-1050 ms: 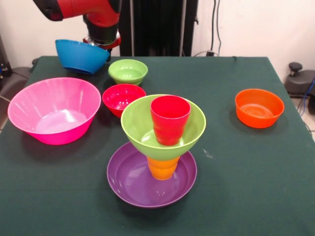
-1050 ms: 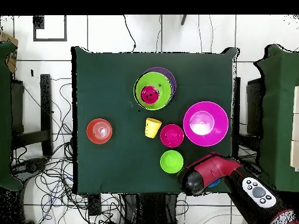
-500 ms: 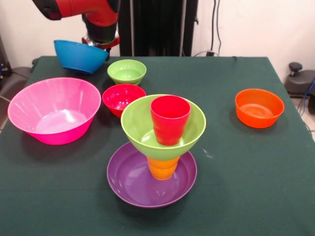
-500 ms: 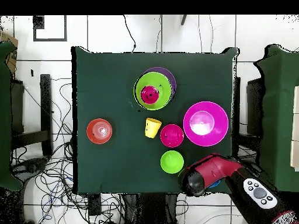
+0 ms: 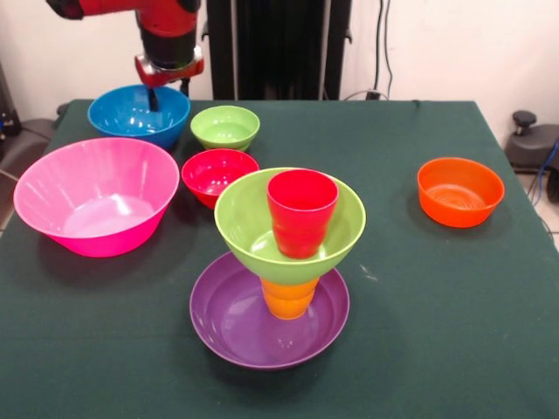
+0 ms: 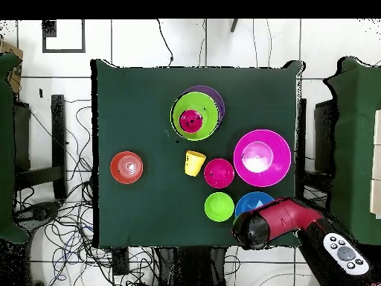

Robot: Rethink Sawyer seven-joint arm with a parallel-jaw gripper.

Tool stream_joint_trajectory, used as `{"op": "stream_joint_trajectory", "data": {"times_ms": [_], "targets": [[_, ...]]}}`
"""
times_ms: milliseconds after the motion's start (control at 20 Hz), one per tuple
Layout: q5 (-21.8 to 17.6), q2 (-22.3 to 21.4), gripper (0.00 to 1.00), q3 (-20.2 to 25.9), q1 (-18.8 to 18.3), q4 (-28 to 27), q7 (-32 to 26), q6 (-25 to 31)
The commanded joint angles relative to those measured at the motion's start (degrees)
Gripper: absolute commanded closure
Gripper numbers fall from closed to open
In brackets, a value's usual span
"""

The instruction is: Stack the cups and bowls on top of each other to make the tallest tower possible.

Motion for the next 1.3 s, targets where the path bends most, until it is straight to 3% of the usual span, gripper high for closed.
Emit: {"op": "stream_joint_trajectory", "data": {"times_ms": [50,600,1100,1150,1300], "targets": [[2.24,-1.57,0.0,4.33,0.91,-1.02,-10.76,-3.47],[-2.76,-0.31,0.0,2.06,2.11,-1.79,-6.95,-7.88],[-2.51,-0.5,0.0,1.23,2.88,-1.72,-4.96,-10.15],[-2.16,-0.54,1.0,0.96,3.0,-1.77,-5.43,-10.14],[-1.92,-0.41,1.0,1.0,2.98,-1.84,-5.91,-9.9]]}}
